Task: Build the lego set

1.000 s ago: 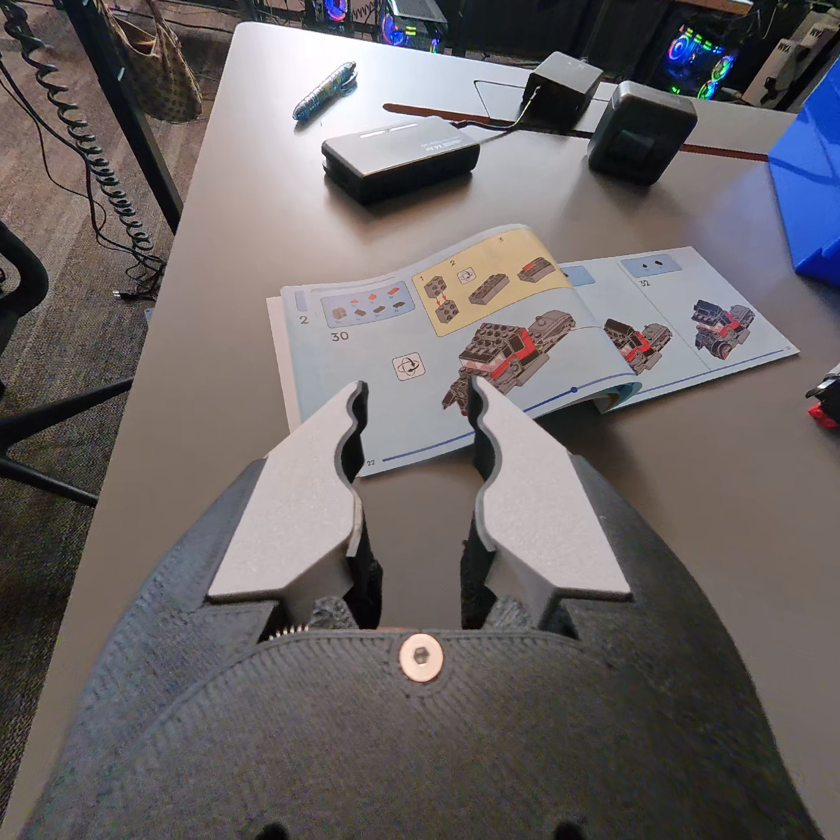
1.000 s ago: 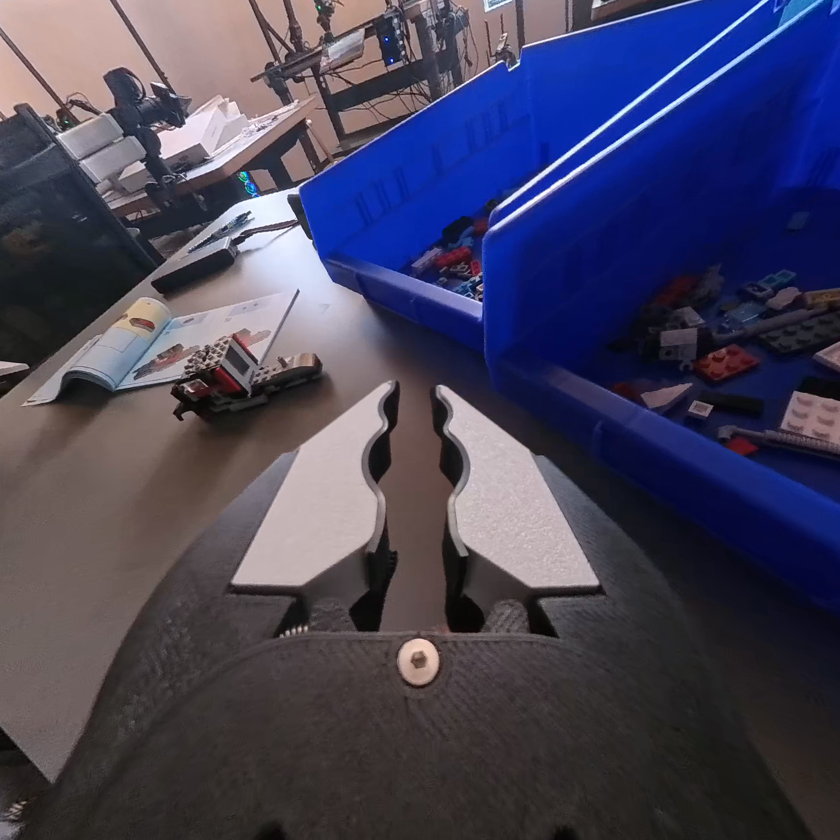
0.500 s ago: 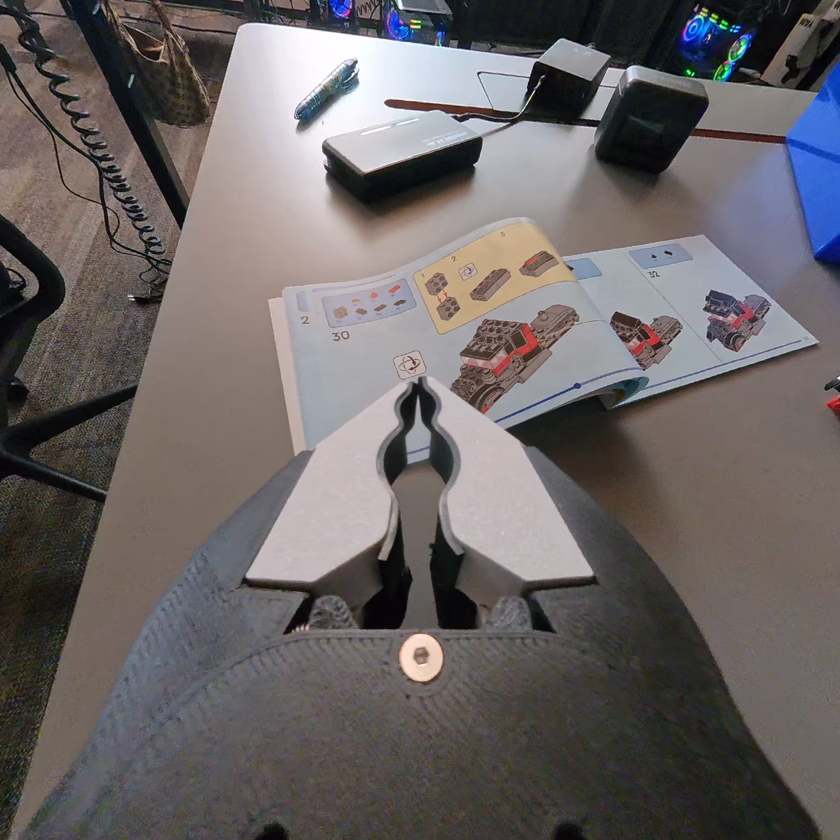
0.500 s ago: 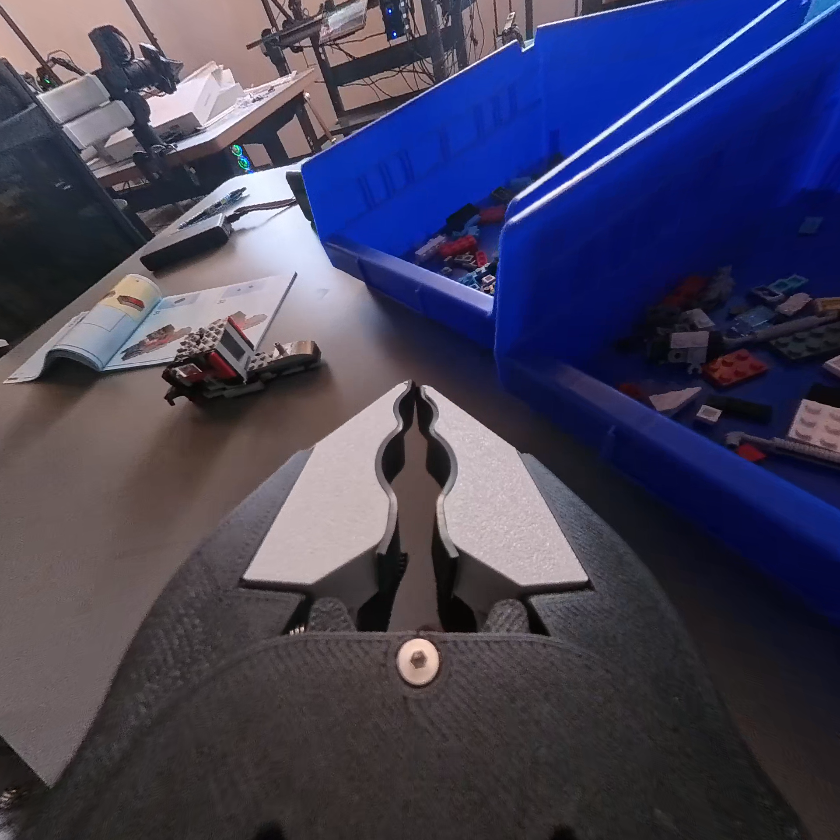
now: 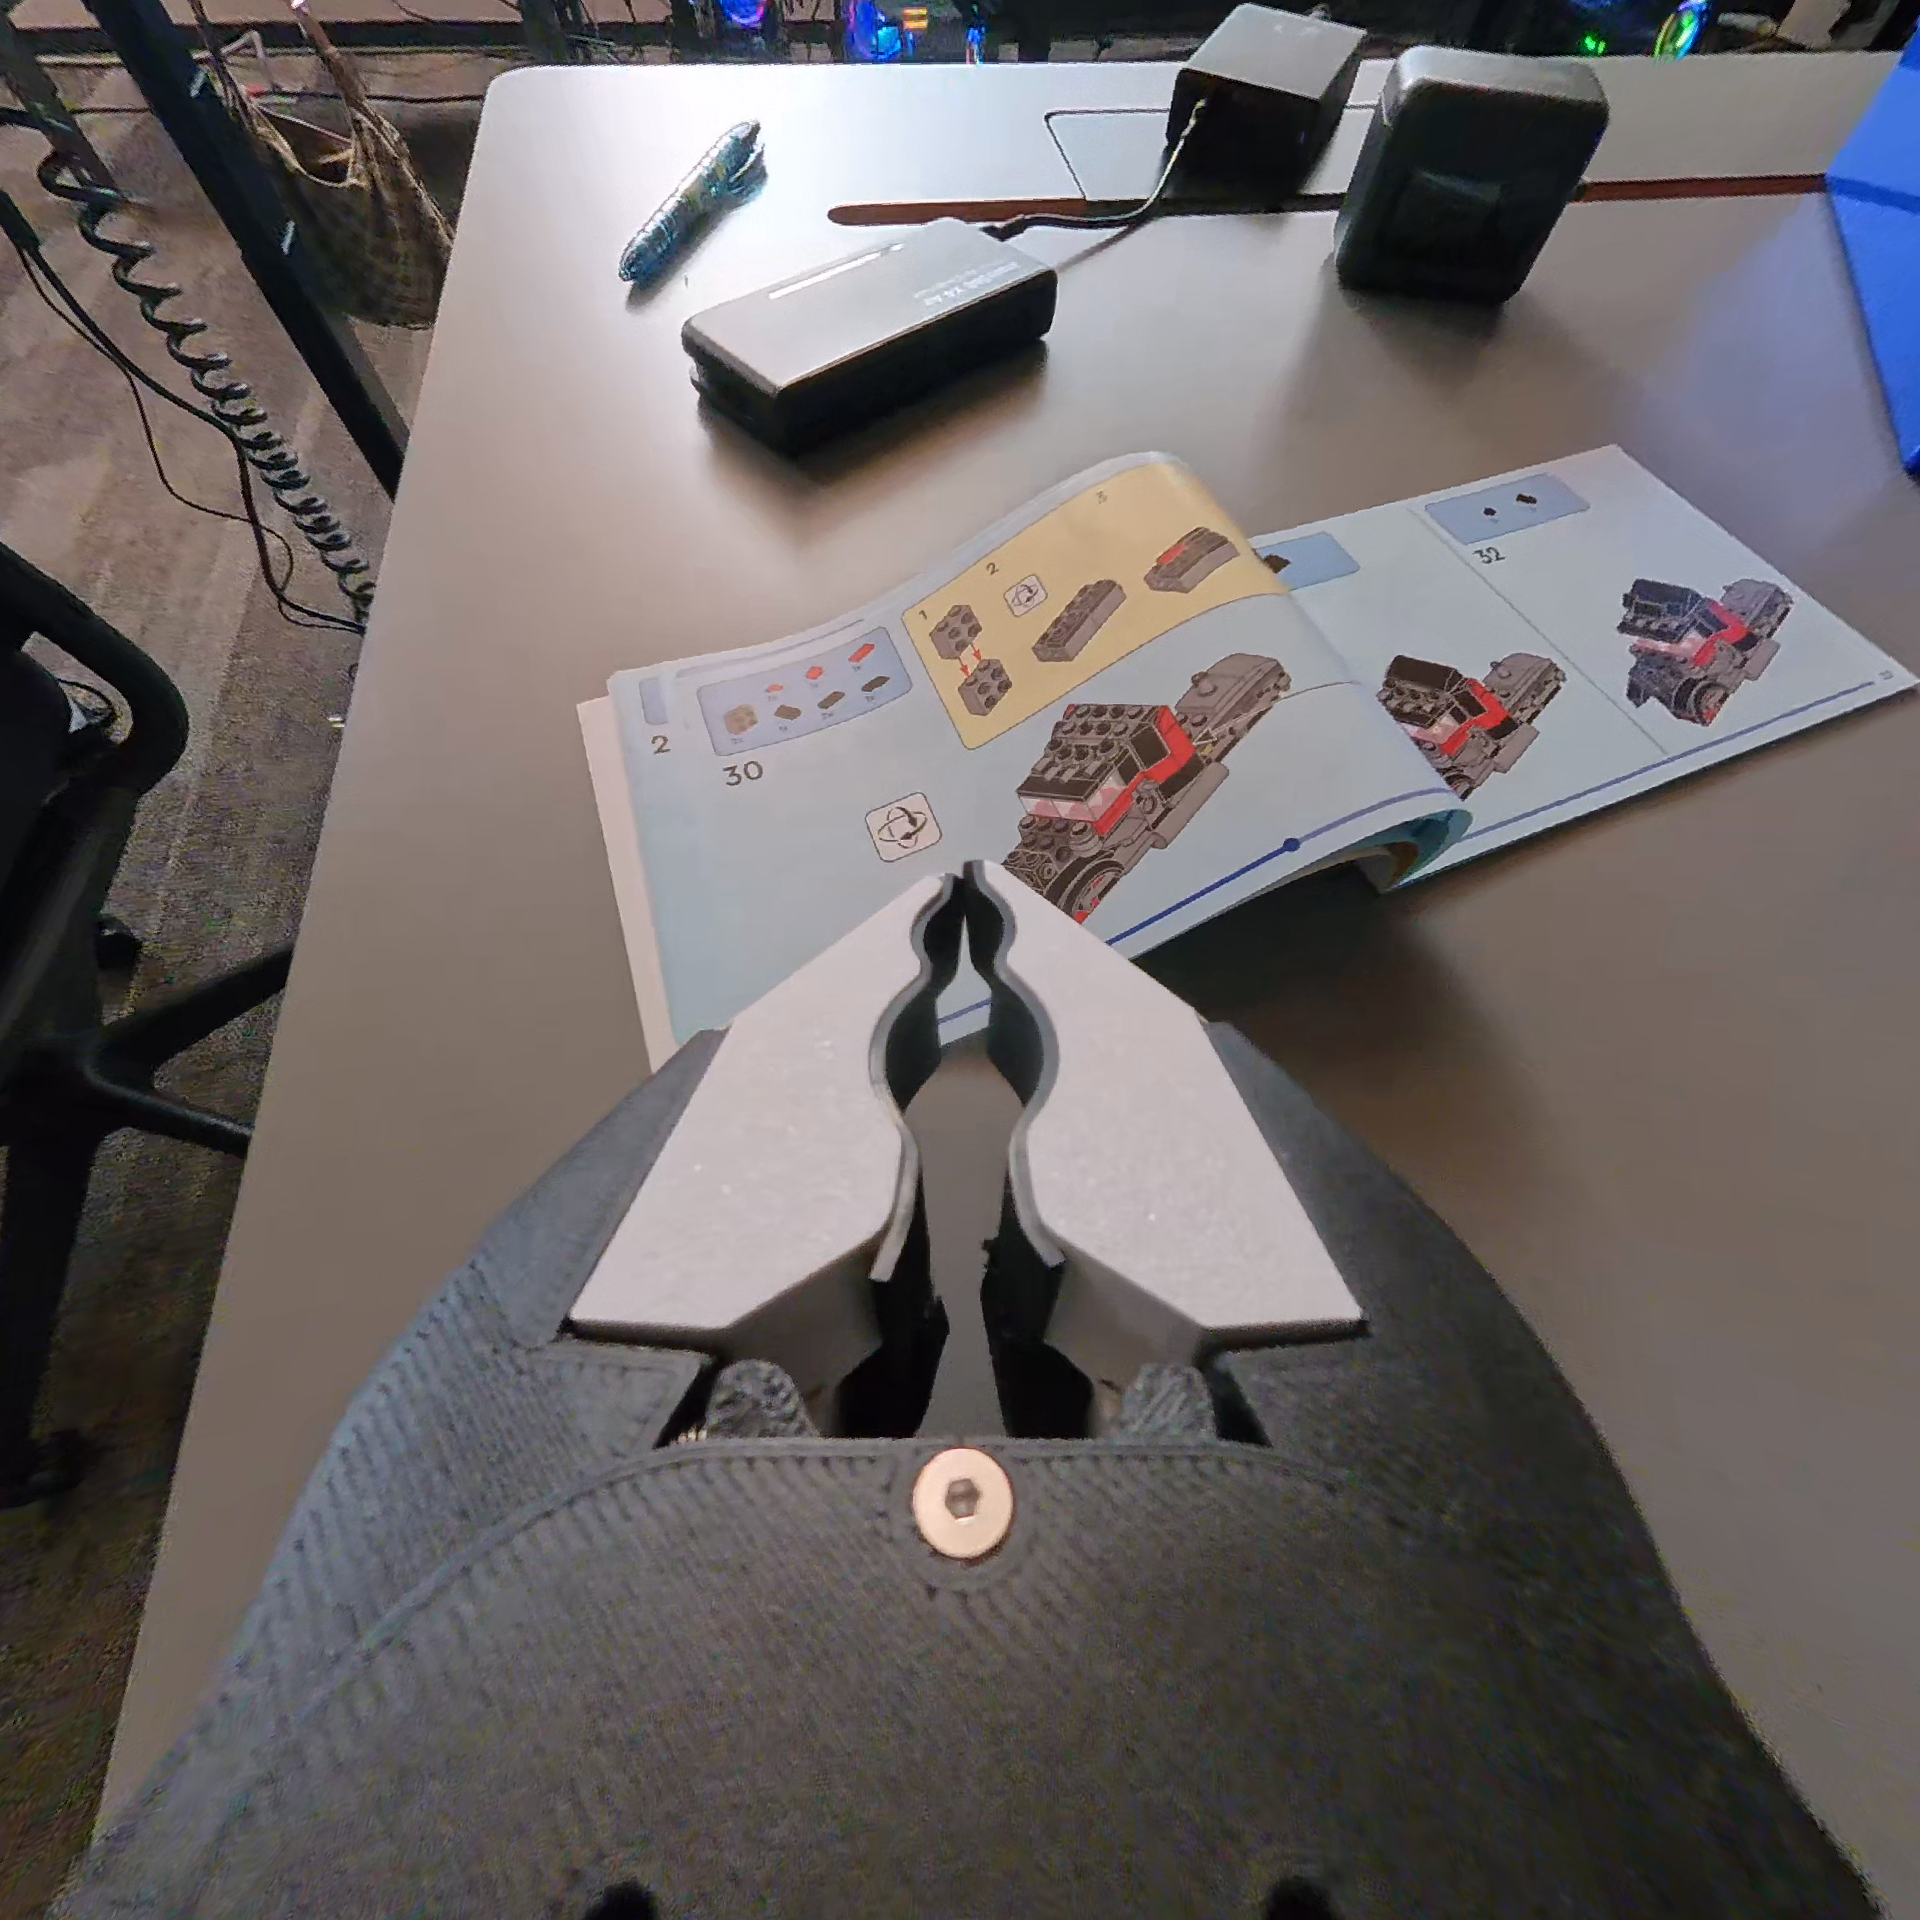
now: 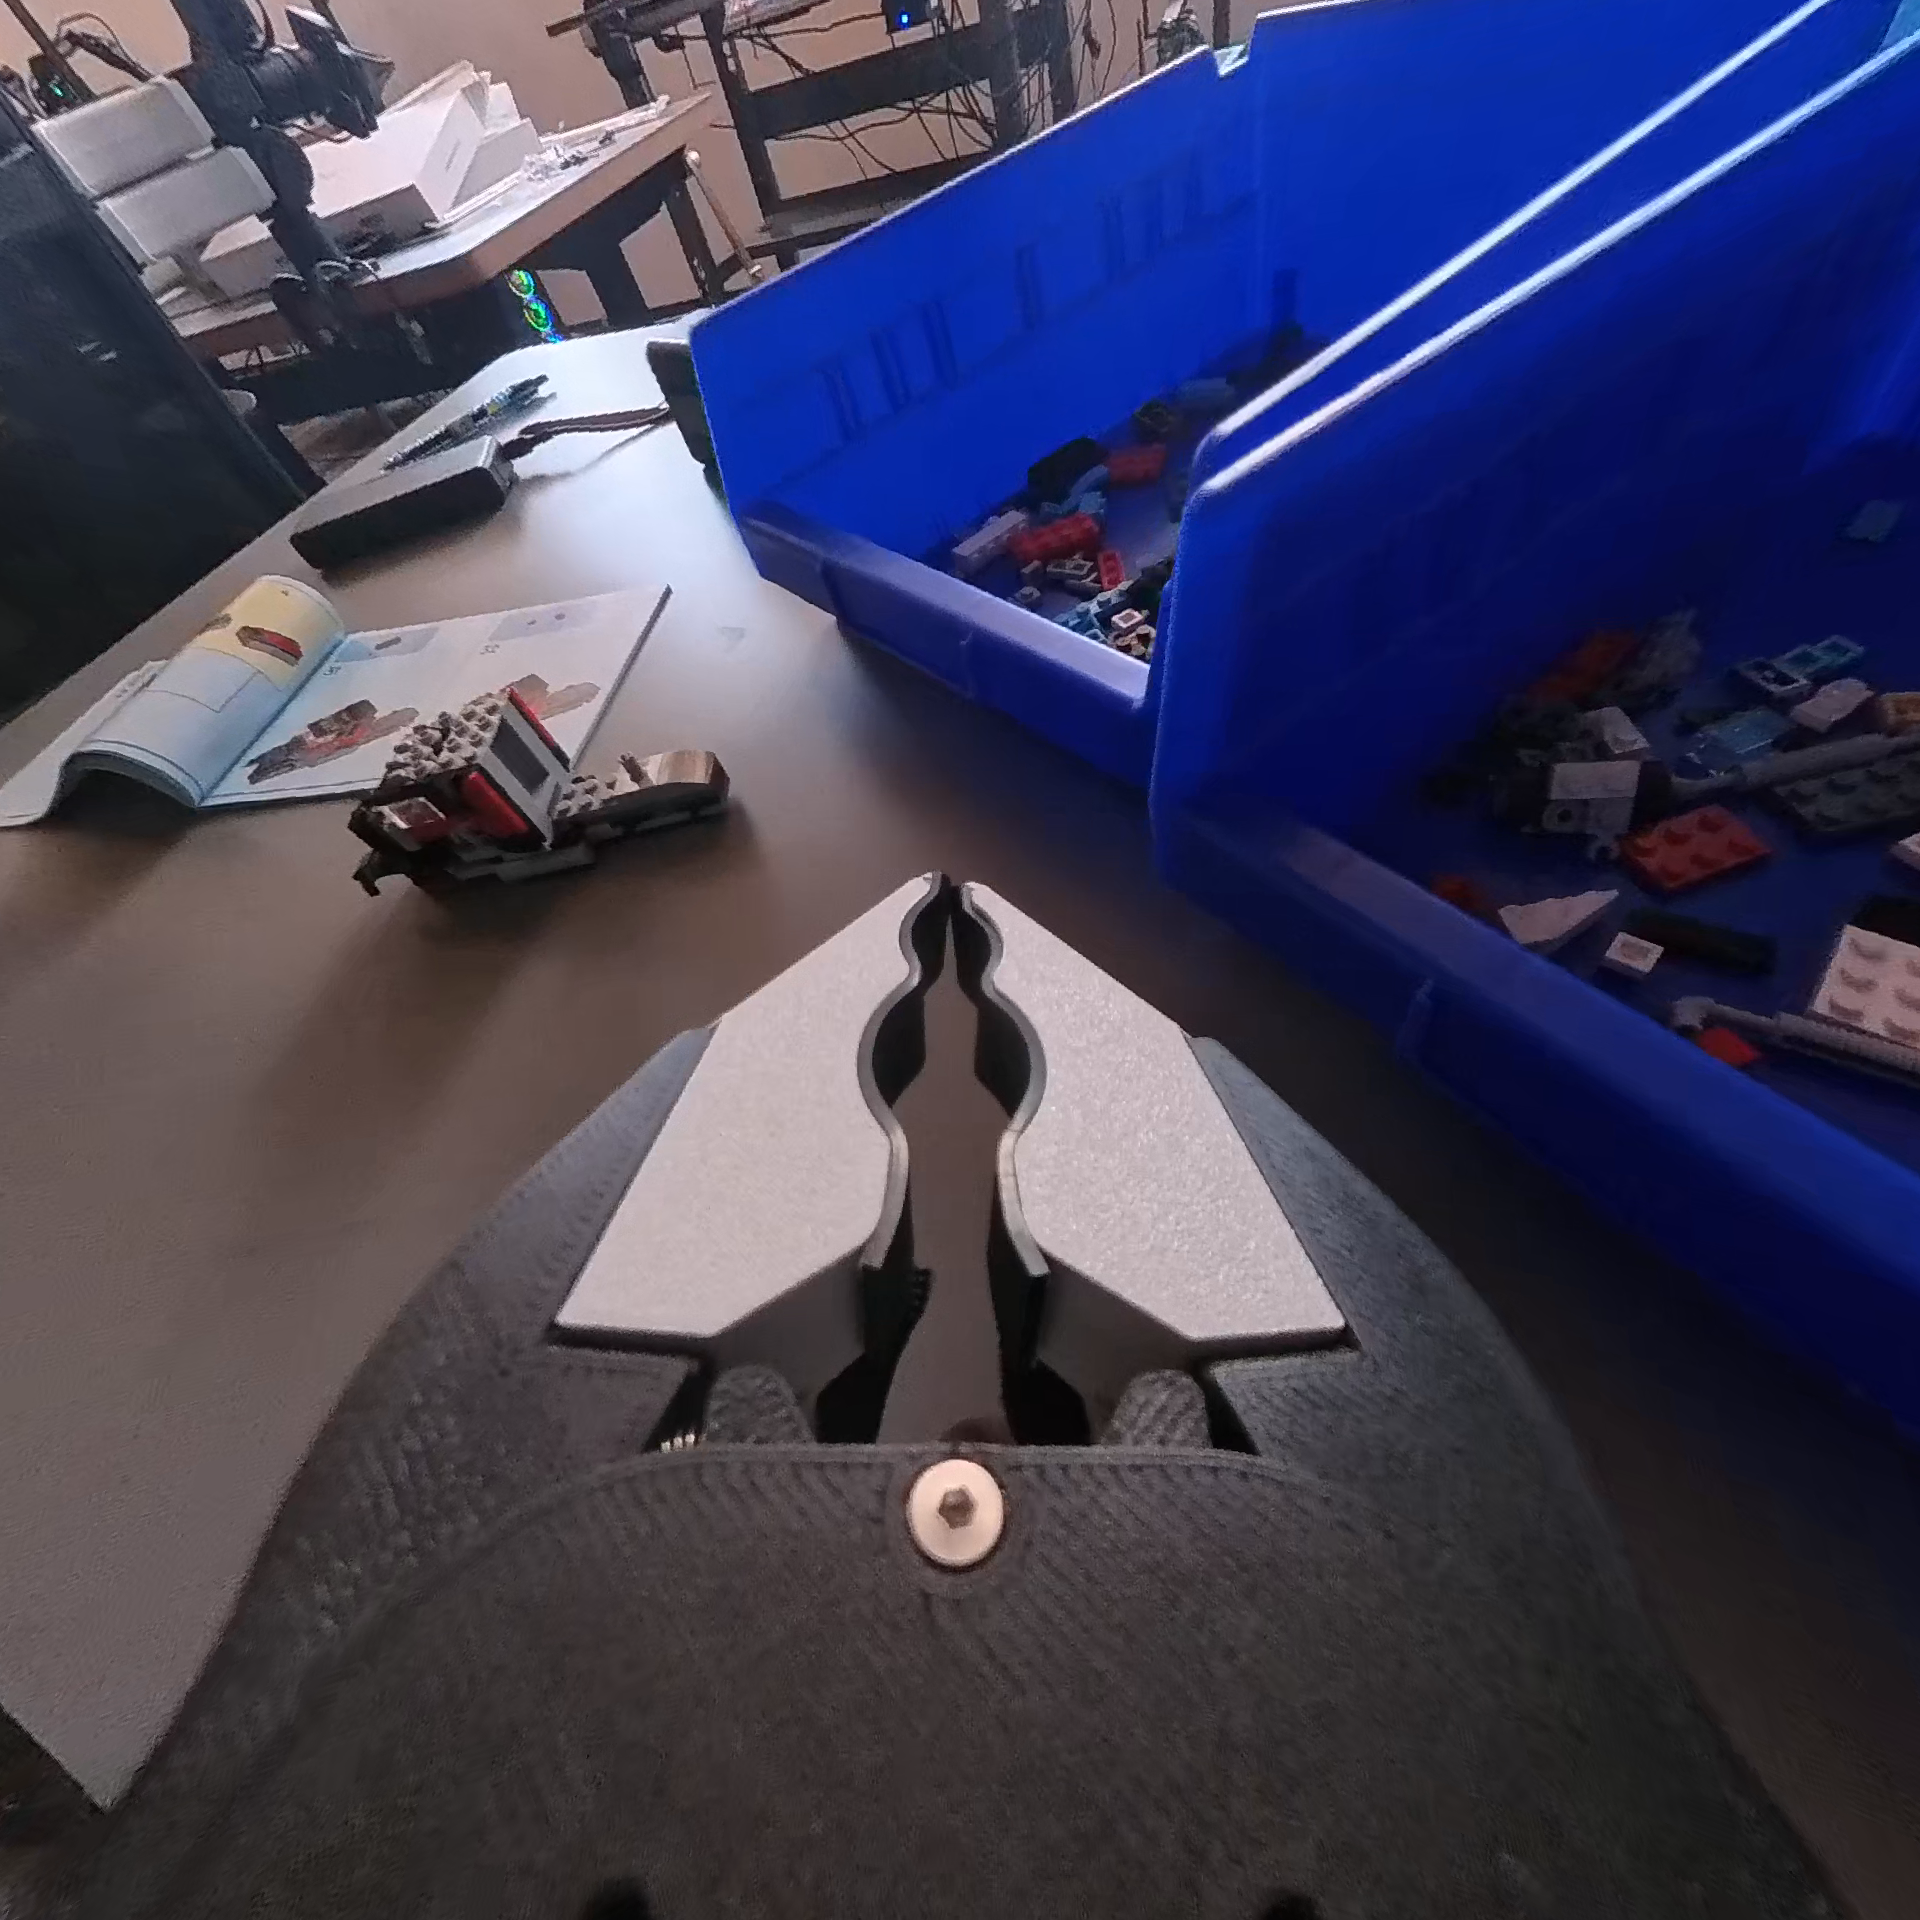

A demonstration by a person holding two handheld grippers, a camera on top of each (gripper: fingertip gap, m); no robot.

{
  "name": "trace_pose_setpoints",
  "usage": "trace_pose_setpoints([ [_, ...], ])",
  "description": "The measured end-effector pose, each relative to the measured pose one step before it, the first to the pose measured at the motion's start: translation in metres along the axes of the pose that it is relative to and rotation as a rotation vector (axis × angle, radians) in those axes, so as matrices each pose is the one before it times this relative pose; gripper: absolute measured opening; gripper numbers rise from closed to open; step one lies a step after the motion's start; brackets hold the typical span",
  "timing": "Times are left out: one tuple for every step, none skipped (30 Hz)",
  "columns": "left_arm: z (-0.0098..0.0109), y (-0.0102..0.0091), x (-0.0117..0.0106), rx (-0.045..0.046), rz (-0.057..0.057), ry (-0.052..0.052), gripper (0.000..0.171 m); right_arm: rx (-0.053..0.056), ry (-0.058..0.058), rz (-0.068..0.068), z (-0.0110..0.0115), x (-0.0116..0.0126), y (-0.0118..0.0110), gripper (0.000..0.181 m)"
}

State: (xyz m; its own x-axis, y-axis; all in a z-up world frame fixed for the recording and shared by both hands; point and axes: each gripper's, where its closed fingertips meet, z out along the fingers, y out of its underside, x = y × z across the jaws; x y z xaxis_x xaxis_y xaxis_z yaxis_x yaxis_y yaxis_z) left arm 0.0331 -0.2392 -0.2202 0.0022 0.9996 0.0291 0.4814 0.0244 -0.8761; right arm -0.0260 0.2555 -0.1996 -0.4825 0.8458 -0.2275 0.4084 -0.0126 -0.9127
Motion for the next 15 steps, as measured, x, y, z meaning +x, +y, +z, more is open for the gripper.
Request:
trace_pose_setpoints([
  [0.00011, 0.00009, 0.00047, -0.00118, 0.0053, -0.0011, 0.000, -0.0017, 0.0007, -0.0057, 0.00011, -0.00054, 0.00019, 0.000],
  [0.00003, 0.00010, 0.00045, -0.00097, 0.0042, 0.0003, 0.000, -0.0018, -0.0001, -0.0046, 0.00018, -0.00044, 0.00021, 0.000],
  [0.00003, 0.00010, 0.00074, -0.00097, 0.0039, 0.0023, 0.000, -0.0021, -0.0015, -0.0036, 0.00015, -0.00060, 0.00033, 0.000],
  [0.00004, 0.00007, 0.00049, -0.00082, 0.0034, 0.0016, 0.000, -0.0013, -0.0025, -0.0026, 0.00018, -0.00059, 0.00018, 0.000],
  [0.00007, 0.00020, 0.00064, -0.00114, 0.0032, 0.0019, 0.000, -0.0005, -0.0038, -0.0017, -0.00004, -0.00065, 0.00002, 0.000],
  [0.00009, 0.00009, 0.00037, -0.00133, 0.0029, 0.0005, 0.000, 0.0003, -0.0034, -0.0001, -0.00004, -0.00037, -0.00004, 0.000],
  [0.00008, 0.00017, 0.00026, -0.00091, 0.0032, -0.0001, 0.000, 0.0009, -0.0033, 0.0011, -0.00018, -0.00033, -0.00008, 0.000],
  [0.00006, 0.00003, 0.00033, -0.00056, 0.0036, -0.0008, 0.000, 0.0004, -0.0039, 0.0016, -0.00003, -0.00034, 0.00000, 0.000],
  [-0.00003, 0.00008, 0.00029, -0.00060, 0.0040, -0.0009, 0.000, -0.0006, -0.0043, 0.0018, 0.00006, -0.00030, 0.00005, 0.000],
  [0.00004, 0.00006, 0.00037, -0.00083, 0.0044, -0.0008, 0.000, 0.0001, -0.0016, 0.0016, -0.00008, -0.00004, -0.00006, 0.000],
  [0.00020, 0.00018, 0.00042, -0.00182, 0.0049, -0.0009, 0.000, 0.0016, -0.0017, -0.0001, -0.00018, -0.00019, -0.00024, 0.000],
  [0.00034, 0.00034, 0.00034, -0.00307, 0.0052, -0.0020, 0.000, 0.0029, -0.0021, -0.0027, -0.00012, -0.00044, -0.00042, 0.000],
  [0.00023, 0.00040, 0.00020, -0.00327, 0.0057, -0.0035, 0.000, -0.0007, -0.0031, -0.0047, 0.00010, -0.00097, 0.00004, 0.000],
  [0.00031, 0.00023, 0.00020, -0.00213, 0.0067, -0.0037, 0.000, -0.0020, -0.0030, -0.0079, 0.00027, -0.00128, 0.00024, 0.000],
  [0.00005, 0.00017, 0.00051, -0.00136, 0.0073, -0.0027, 0.000, -0.0016, -0.0003, -0.0111, 0.00055, -0.00135, 0.00003, 0.000],
])
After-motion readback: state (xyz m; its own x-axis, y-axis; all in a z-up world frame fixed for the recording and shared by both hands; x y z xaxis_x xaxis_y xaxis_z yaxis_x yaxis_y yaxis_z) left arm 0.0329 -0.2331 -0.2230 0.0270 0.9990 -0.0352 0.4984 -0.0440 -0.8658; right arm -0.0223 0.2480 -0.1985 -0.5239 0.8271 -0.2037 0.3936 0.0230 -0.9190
